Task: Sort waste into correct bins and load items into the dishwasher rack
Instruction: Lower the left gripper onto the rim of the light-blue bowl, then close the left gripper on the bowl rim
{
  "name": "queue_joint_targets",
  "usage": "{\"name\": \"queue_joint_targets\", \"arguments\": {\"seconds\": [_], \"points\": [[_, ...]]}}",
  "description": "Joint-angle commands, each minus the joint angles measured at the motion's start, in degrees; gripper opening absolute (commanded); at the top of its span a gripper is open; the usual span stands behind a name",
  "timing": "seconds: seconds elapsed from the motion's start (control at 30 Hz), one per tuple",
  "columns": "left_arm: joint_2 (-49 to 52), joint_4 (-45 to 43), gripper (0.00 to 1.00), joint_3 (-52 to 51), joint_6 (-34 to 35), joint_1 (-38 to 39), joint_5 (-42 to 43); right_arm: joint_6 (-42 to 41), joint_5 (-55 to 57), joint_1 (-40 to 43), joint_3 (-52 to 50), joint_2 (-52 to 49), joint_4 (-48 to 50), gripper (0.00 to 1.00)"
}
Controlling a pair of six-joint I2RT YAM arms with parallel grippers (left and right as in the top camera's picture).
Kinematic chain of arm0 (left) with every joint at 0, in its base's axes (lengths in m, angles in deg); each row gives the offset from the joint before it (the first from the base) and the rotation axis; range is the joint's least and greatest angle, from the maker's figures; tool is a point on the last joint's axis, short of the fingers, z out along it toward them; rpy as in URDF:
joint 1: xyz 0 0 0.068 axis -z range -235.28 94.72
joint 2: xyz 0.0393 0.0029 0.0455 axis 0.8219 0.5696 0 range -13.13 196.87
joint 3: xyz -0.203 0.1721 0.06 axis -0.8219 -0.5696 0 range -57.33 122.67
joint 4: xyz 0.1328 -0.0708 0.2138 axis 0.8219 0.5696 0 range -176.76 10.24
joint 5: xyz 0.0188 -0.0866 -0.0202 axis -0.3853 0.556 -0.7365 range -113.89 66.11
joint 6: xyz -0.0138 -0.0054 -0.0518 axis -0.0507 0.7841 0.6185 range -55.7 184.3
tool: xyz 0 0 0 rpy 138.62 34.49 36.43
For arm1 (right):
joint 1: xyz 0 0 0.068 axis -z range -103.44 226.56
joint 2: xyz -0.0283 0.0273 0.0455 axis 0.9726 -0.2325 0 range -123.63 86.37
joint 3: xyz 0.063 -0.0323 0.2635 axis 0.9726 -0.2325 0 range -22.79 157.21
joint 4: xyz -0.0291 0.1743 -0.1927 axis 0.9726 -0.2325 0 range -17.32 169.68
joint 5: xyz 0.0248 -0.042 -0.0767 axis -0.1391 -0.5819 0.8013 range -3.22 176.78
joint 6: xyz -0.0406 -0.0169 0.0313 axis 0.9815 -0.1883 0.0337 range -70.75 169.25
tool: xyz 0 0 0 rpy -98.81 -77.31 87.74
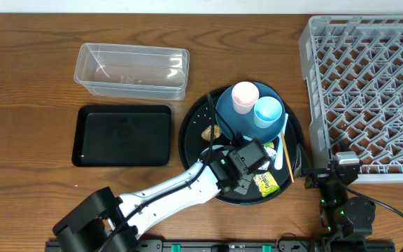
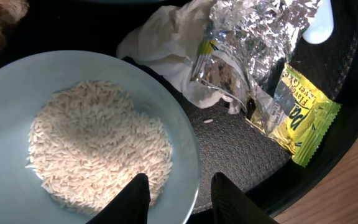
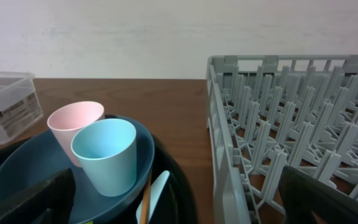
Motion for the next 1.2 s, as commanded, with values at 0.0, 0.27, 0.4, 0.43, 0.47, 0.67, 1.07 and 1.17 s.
{"name": "queue_joint_targets", "arguments": {"seconds": [0.0,0.27,0.4,0.43,0.47,0.67,1.07,1.17], "points": [[0.3,0.0,0.35,-0.2,0.5,0.8,-0.3,0.7,0.4,0.4,-0.2,0.0,-0.1,0.99],[0.4,-0.1,0.35,-0.2,0.5,1.4,-0.5,0.7,0.4,0.4,-0.2,0.0,-0.1,0.99],[0.4,0.0,0.35,-0.2,0.5,1.5,-0.5,0.7,0.4,0.4,-0.2,0.0,-0.1,0.99],[0.4,0.0,0.35,-0.2,0.5,1.5,-0.5,0.7,0.4,0.4,-0.2,0.0,-0.1,0.99],[0.5,0.0,0.35,-0.2,0.5,1.5,-0.5,0.7,0.4,0.4,-0.2,0.0,-0.1,0.99],[1.1,0.0,0.35,-0.2,0.5,1.5,-0.5,0.7,0.4,0.4,-0.2,0.0,-0.1,0.99],[3.8,-0.3,0.35,-0.2,0.5,1.4,-0.7,0.6,0.4,0.4,-0.2,0.0,-0.1,0.99],[3.9,-0.1,0.35,-0.2,0.5,1.4,-2.1,0.7,0.4,0.4,-0.2,0.0,-0.1,0.99]]}}
